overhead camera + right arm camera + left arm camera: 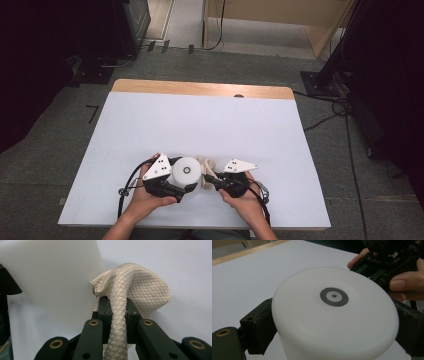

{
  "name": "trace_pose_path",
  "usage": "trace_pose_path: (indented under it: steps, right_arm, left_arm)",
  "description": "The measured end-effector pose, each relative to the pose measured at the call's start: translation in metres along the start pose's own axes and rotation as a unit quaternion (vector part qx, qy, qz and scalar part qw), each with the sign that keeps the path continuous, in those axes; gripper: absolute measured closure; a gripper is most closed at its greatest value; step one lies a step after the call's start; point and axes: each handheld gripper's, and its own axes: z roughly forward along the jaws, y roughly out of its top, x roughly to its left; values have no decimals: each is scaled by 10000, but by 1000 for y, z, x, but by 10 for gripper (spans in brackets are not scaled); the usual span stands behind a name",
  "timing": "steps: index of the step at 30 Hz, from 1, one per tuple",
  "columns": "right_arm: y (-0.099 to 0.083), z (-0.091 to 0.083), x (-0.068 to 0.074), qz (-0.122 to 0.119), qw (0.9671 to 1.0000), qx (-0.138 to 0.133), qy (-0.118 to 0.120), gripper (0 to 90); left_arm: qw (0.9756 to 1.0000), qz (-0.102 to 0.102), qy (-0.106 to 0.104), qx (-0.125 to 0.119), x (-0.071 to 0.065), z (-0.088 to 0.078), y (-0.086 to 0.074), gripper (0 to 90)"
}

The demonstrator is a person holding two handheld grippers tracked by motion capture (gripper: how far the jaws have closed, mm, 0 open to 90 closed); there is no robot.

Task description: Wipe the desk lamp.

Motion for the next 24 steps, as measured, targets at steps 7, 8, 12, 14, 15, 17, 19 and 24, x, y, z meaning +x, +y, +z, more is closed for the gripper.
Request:
trace_pose_path:
  steps: [7,8,12,14,15,17,19,24]
  right_arm:
    - [0,-8,-11,114,9996,-115,-241,806]
    - [0,-8,-11,114,9996,-115,-241,806]
    - [0,-11,-14,176,9993,-131,-316,806]
    - [-1,-11,-15,162,9992,-130,-333,807]
    - [-1,-11,-14,152,9992,-129,-341,806]
    - [0,-11,-13,139,9992,-113,-357,807]
    - [0,-11,-13,129,9992,-112,-357,806]
    - [0,-11,-14,130,9991,-154,-376,807]
  left_arm:
    - [9990,-272,359,41,-7,-1,5,24]
    - [9990,-272,359,41,-7,-1,5,0]
    - [9954,-217,909,199,-20,3,8,0]
    - [9948,-261,937,314,-23,7,8,0]
    - [9940,-306,992,346,-24,8,7,2]
    - [9937,-311,1020,356,-24,9,4,62]
    - [9936,-300,1026,360,-24,9,4,74]
    - [9948,-143,913,438,-22,8,6,84]
